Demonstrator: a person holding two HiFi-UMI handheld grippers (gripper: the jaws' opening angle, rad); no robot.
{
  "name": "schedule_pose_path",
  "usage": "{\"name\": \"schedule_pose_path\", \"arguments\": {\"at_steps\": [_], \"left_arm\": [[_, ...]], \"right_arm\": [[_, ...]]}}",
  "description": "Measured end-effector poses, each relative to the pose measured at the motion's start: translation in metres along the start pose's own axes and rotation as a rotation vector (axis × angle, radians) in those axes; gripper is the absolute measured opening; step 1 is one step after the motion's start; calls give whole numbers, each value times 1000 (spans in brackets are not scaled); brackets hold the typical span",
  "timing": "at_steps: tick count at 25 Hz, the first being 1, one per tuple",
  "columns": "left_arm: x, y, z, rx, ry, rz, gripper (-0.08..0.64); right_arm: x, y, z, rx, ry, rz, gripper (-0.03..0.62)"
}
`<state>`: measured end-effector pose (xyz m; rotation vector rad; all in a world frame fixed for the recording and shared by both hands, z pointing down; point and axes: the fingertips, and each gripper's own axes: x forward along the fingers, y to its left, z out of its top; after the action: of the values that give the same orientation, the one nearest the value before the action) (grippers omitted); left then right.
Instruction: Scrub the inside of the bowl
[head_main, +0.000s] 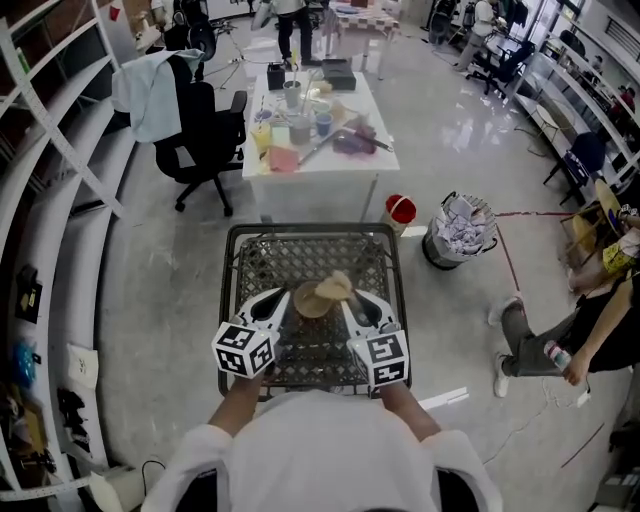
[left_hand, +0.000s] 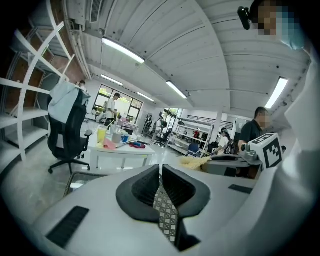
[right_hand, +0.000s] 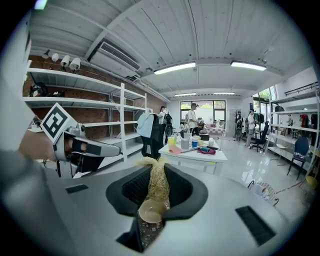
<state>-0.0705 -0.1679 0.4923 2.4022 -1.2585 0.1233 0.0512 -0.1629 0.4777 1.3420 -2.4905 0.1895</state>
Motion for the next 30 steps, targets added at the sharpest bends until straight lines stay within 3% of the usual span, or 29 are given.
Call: {"name": "schedule_pose_path", "arguments": {"at_steps": [4, 12, 30], "left_arm": [[-7, 3, 4, -4, -15, 27, 46], [-7, -9, 0, 87, 13, 17, 46], [-4, -13, -1, 80, 14, -10, 46]], "right_arm": [[-4, 1, 5, 7, -24, 2, 89], [-6, 2, -1, 7, -13, -3, 89], [-4, 0, -9, 8, 11, -20, 87]]}}
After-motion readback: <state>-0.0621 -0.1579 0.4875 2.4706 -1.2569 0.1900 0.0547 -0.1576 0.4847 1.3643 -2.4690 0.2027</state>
